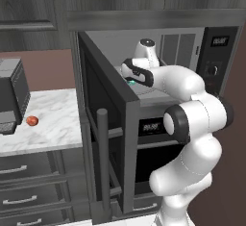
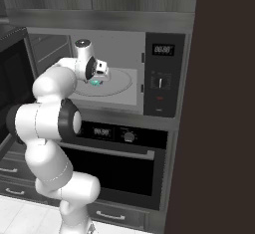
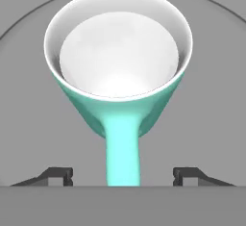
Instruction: Pick the mug from the counter and place it inside the microwave. Then close the microwave.
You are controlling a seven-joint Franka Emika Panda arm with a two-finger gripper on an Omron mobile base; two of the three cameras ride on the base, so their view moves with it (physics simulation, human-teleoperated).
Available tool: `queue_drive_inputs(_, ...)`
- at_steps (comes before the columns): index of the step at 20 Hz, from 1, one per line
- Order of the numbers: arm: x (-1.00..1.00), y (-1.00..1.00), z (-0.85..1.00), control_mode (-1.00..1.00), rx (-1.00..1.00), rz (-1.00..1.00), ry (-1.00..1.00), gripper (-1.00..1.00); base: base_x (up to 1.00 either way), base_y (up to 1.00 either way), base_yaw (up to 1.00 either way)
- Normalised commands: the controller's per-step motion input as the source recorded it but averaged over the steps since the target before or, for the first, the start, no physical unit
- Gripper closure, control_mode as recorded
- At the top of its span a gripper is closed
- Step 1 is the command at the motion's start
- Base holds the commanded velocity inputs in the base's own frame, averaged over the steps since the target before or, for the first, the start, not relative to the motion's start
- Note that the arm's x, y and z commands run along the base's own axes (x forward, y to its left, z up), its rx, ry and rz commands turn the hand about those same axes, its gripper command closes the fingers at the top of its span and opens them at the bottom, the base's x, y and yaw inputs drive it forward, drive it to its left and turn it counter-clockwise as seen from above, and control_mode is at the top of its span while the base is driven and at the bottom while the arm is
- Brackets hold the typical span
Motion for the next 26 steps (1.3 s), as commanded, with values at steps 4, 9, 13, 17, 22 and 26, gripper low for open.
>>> queue_drive_inputs(4, 0.00, -0.09, 0.00, -1.00, 0.00, 0.00, 0.00, -1.00, 0.00, 0.00, 0.00)
queue_drive_inputs(9, -0.44, -0.13, 0.01, -1.00, 0.00, 0.01, -0.07, -1.00, 0.00, 0.00, 0.00)
queue_drive_inputs(13, -0.69, -0.07, 0.00, -1.00, 0.00, 0.00, -0.08, -1.00, 0.00, 0.00, 0.00)
queue_drive_inputs(17, -0.79, 0.00, 0.00, -1.00, 0.00, 0.00, -0.04, -1.00, 0.00, 0.00, 0.00)
queue_drive_inputs(22, -0.85, 0.00, 0.00, -1.00, 0.00, 0.00, -0.07, -1.00, 0.00, 0.00, 0.00)
queue_drive_inputs(26, -0.76, 0.00, 0.10, -1.00, 0.00, 0.00, -0.01, -1.00, 0.00, 0.00, 0.00)
